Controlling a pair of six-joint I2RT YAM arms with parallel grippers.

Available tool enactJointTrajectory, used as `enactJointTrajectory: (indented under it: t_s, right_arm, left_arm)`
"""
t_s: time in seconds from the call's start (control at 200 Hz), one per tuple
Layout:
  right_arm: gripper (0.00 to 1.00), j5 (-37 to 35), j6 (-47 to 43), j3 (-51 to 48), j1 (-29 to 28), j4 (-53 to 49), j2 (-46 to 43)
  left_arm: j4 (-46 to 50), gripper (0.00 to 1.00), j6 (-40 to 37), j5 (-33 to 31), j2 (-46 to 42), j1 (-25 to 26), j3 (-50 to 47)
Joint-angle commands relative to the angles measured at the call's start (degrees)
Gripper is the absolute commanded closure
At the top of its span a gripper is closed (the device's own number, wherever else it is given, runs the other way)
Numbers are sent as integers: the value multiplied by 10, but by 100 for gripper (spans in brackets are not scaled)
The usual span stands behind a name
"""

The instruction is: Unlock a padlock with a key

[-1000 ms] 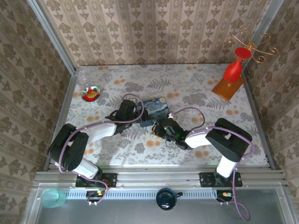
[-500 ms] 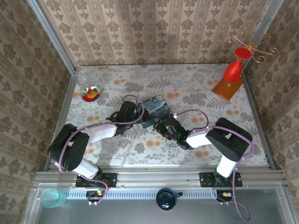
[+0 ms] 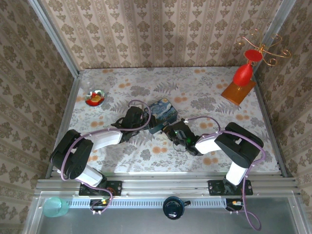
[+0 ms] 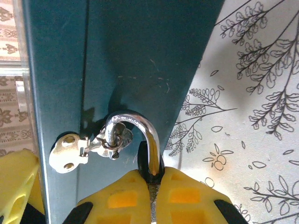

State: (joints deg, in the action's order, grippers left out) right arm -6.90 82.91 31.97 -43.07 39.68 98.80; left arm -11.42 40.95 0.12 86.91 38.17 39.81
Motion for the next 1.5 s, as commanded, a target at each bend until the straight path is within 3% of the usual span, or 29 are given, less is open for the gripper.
enactJointTrajectory:
  t_s: [0.0,0.235,0.445,0.635,0.785,1.005,1.16,1.325,1.495]
  right_arm:
    - [100,-32,29,-14,18,-15,-16]
    - [100,0,27,-16,47,-57,-31]
    - [100,2,-17,-8,52,-95,-59]
    - [100,44,-82,37,52,-163,-58]
    - [100,15,-162,72,55,-302,-71]
    - [100,44,-167,59,78,-296,-54]
    - [100,27,-193,96,83,-371,-41]
    - [100,88,-183,92,108,-331,-9]
    - [100,169,-103,20,148,-155,5]
  left_arm:
    - [80,32,-6,-12,19,2,-22]
    - [77,32,-4,-15,33,1,-21]
    - [81,32,-7,-14,36,-1,-12]
    - [88,32,-10,-14,46,-2,2]
    - [94,32,-12,-16,47,-3,9]
    - [100,32,-13,-19,53,-4,18]
    - [101,32,-11,-21,51,-4,18]
    - [98,32,-11,-19,50,-3,14]
    - [97,32,-11,-15,51,-2,14]
